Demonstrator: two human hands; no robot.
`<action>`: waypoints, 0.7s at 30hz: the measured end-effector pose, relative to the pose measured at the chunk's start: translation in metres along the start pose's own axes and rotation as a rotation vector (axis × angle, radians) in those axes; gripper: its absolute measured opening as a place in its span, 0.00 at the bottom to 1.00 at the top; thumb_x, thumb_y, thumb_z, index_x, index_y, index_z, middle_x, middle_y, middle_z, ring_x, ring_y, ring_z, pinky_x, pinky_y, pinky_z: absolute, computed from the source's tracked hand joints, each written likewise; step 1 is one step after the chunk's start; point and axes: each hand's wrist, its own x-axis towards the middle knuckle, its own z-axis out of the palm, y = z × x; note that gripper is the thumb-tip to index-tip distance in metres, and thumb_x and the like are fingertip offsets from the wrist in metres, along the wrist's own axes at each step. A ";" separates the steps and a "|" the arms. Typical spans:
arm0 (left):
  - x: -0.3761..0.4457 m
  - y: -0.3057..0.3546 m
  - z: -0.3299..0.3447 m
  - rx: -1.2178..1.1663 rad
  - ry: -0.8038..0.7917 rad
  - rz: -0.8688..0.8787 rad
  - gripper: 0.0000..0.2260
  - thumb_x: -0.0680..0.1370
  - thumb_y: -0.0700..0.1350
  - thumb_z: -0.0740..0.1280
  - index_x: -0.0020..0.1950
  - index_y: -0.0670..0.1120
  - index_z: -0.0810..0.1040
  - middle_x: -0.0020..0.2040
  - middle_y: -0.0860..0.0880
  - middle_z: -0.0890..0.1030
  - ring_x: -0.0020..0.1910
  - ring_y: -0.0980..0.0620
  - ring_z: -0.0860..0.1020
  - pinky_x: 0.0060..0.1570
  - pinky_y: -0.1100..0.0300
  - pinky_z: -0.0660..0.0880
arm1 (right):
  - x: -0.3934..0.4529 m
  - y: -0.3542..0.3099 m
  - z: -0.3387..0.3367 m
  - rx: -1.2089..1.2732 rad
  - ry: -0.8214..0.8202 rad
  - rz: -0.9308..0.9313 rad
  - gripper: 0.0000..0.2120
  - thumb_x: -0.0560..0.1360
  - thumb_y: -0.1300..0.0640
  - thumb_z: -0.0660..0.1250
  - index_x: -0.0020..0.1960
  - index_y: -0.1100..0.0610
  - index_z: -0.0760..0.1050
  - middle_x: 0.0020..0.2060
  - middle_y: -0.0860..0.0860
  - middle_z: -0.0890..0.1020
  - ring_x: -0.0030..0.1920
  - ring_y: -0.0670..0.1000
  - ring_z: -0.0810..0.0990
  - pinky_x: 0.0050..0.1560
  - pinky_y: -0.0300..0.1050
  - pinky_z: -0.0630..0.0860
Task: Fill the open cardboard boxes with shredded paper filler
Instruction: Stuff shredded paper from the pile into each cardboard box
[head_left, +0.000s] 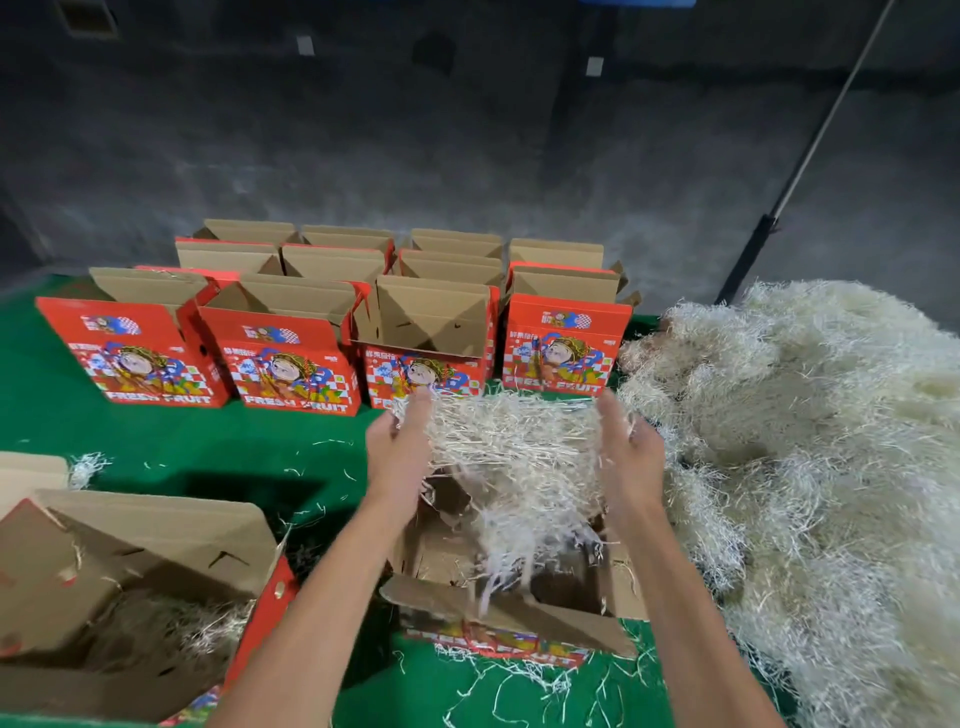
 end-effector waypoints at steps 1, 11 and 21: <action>0.002 0.002 -0.006 0.046 -0.016 -0.003 0.35 0.72 0.73 0.63 0.61 0.44 0.74 0.48 0.52 0.76 0.51 0.52 0.76 0.61 0.51 0.72 | 0.001 -0.004 -0.006 0.045 -0.022 0.027 0.22 0.79 0.33 0.58 0.43 0.50 0.76 0.27 0.40 0.79 0.28 0.39 0.59 0.33 0.40 0.61; -0.026 -0.015 0.032 -0.151 -0.313 -0.340 0.21 0.78 0.60 0.66 0.67 0.51 0.75 0.56 0.47 0.84 0.53 0.46 0.84 0.52 0.50 0.80 | -0.022 0.000 0.029 -0.045 -0.249 -0.069 0.08 0.82 0.56 0.64 0.56 0.44 0.77 0.40 0.41 0.82 0.33 0.39 0.76 0.32 0.33 0.73; -0.044 -0.022 0.044 -0.005 -0.225 0.047 0.48 0.67 0.79 0.61 0.79 0.53 0.60 0.72 0.60 0.68 0.74 0.55 0.65 0.71 0.51 0.64 | -0.023 0.017 0.050 -0.597 -0.119 -0.266 0.17 0.83 0.44 0.56 0.38 0.50 0.64 0.25 0.45 0.70 0.24 0.45 0.68 0.26 0.35 0.63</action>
